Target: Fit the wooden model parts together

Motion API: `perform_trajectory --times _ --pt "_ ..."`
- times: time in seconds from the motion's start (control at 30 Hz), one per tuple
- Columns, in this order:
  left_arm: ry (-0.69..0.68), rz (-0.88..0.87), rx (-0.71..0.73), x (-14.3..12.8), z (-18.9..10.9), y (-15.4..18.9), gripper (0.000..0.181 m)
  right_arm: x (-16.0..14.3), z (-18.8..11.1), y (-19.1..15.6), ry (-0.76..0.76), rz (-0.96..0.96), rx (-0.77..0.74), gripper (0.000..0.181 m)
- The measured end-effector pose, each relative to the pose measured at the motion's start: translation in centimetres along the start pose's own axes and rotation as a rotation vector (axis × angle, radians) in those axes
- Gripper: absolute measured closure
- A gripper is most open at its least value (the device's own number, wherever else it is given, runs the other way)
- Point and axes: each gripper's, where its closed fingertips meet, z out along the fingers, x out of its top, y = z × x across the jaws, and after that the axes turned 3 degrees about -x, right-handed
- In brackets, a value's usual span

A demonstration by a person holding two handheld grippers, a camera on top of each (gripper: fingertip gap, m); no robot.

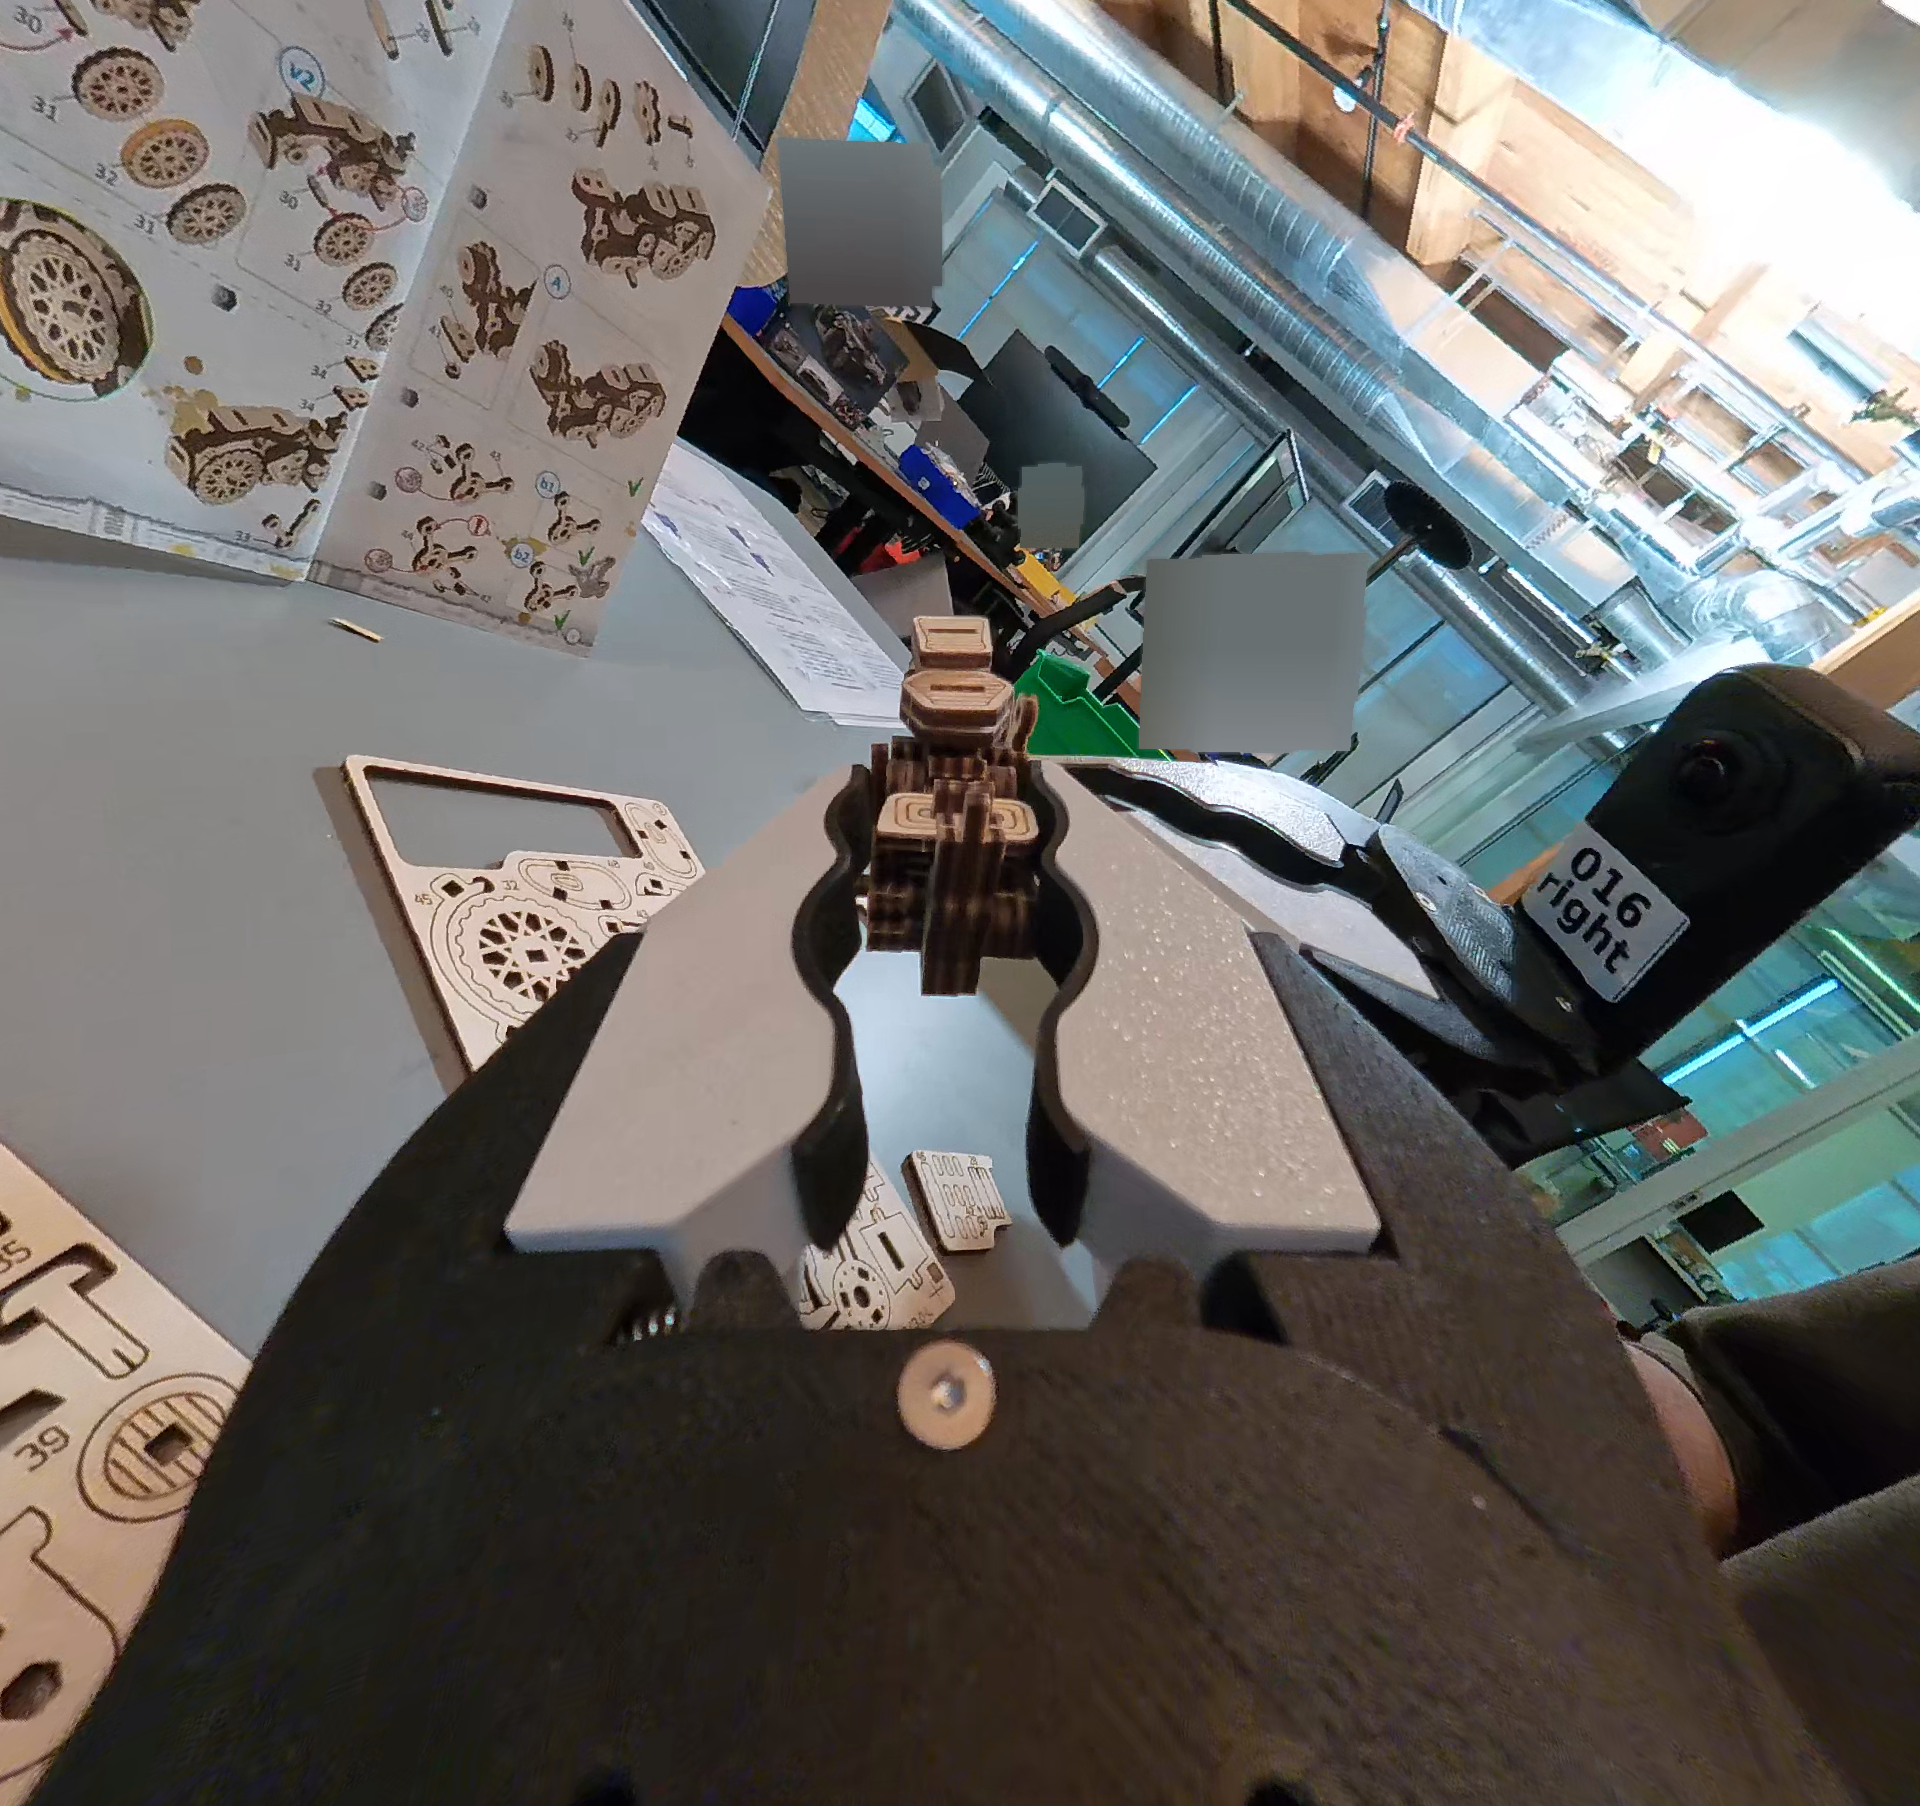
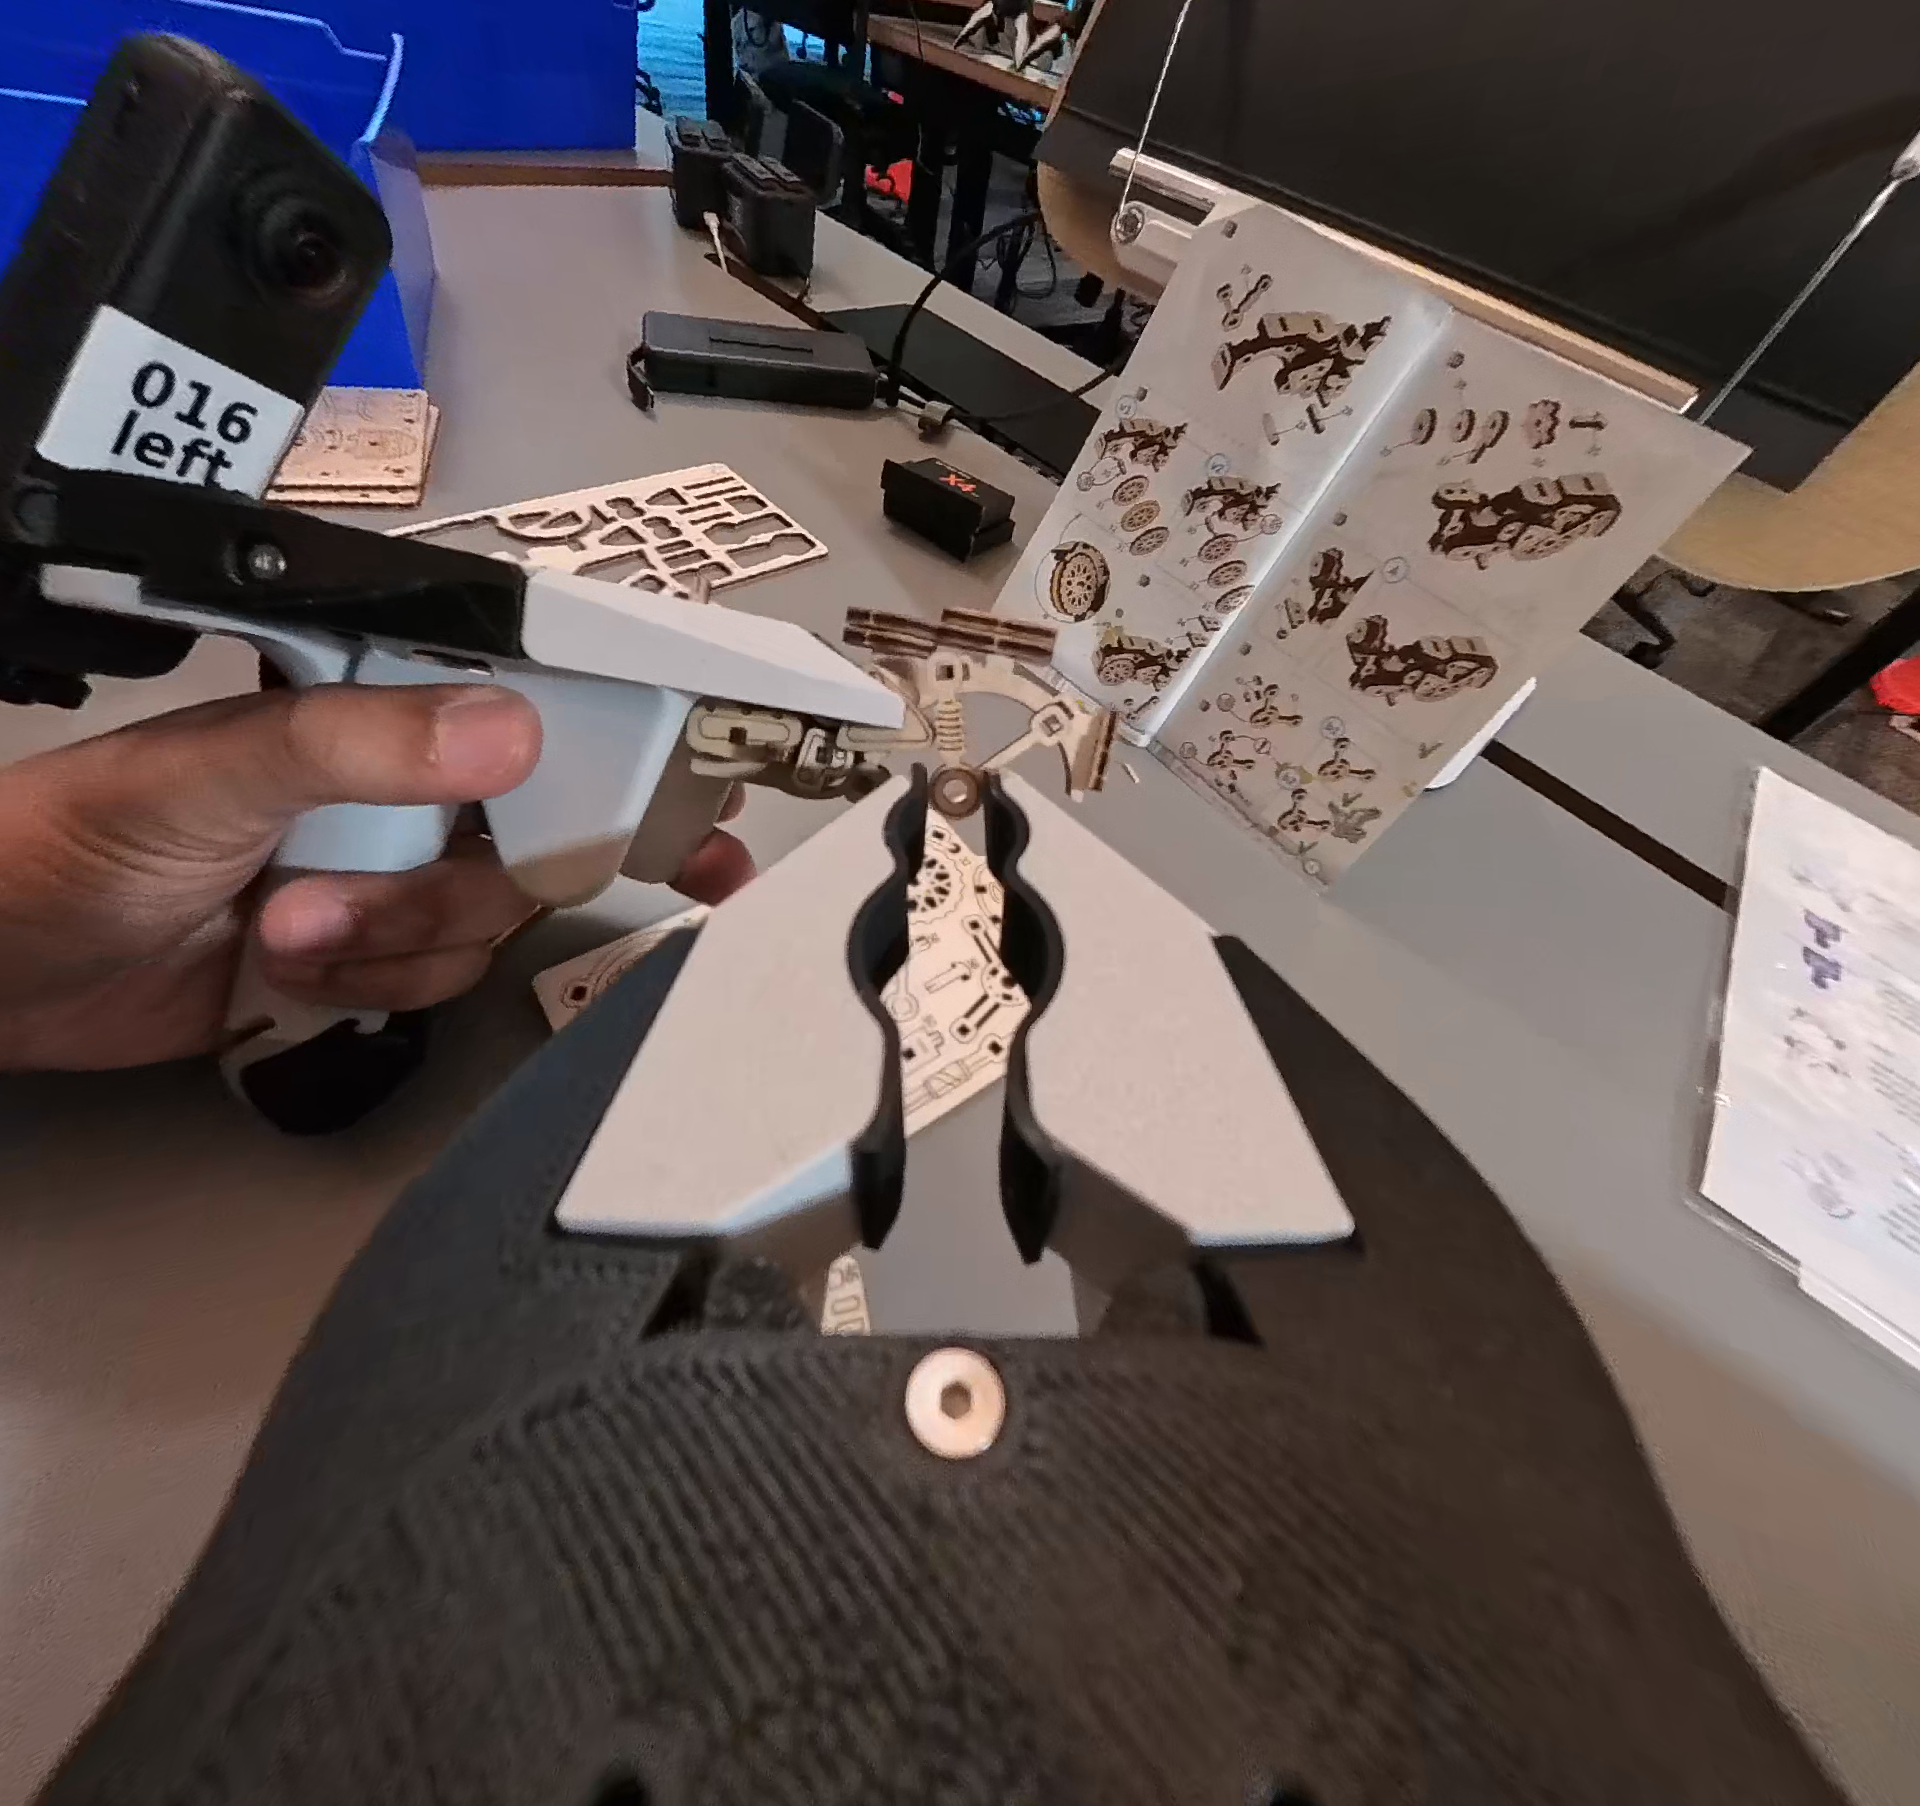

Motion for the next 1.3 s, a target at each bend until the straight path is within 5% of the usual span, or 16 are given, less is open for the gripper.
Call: perform_trajectory --times 1.3 --pt "-0.026 0.078 0.007 -0.28 0.07 0.12 0.156 -0.47 0.14 0.28 -0.027 0.000 0.035 0.173"
